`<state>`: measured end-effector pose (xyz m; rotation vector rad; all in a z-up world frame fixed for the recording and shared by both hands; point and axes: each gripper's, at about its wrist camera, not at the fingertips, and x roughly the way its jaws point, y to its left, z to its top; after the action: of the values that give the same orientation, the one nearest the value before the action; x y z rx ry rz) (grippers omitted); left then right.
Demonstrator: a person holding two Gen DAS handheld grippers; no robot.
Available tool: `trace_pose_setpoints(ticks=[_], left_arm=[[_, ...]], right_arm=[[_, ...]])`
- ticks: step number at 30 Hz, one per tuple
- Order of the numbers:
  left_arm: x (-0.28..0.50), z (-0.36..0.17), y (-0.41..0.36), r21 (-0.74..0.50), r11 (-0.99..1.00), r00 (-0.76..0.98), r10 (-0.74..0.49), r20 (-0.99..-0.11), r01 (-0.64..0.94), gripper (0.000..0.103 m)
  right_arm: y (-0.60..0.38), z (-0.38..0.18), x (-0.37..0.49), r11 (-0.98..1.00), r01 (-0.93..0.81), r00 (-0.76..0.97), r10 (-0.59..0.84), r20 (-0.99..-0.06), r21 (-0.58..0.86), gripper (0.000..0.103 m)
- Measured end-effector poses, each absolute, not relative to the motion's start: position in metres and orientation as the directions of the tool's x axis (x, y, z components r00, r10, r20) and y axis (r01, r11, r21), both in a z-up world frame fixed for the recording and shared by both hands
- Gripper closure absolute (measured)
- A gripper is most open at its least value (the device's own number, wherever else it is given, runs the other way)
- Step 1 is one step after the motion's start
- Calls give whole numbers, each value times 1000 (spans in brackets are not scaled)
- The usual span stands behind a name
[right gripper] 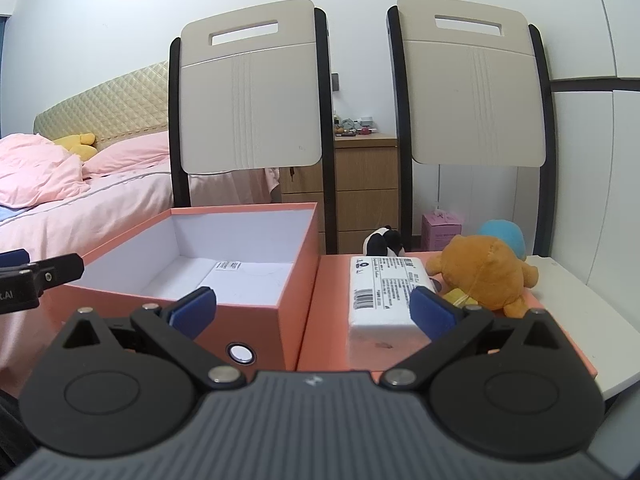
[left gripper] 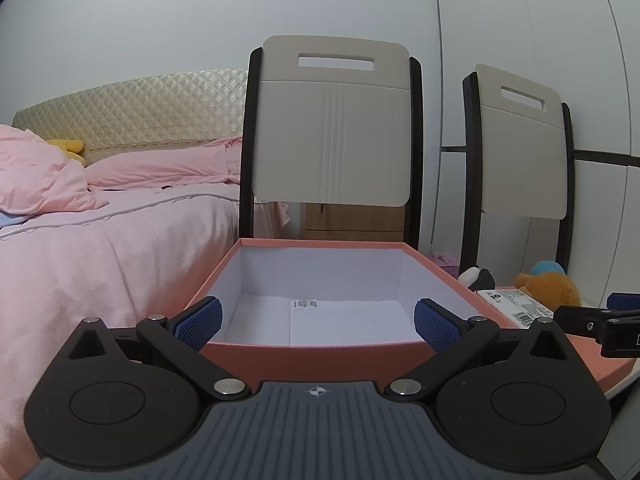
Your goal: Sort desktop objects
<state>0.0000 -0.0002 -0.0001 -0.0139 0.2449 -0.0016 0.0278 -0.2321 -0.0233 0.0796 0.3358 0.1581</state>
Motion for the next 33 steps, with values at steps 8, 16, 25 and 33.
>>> trace_pose_setpoints(ticks=[8,16,25,33], left_arm=[[0,-1,-2,-7,1000,970,0,-241,-2,0],[-1,-1,0,-14,1000,970,-6,-244,3,0],[-1,-2,1,-15,1000,971,-4,-240,1,0],[-4,-1,2,-22,1000,974,-2,-225,-4,0]], right_arm=[[-249,-22,27,983,-146,934,173,-314,108,0],[-251,-23,28,984,-144,936,169,-310,103,0],[-252,-20,30,982,-157,933,181,-312,100,0],[-251,-20,29,979,-185,934,202,-296,85,0]])
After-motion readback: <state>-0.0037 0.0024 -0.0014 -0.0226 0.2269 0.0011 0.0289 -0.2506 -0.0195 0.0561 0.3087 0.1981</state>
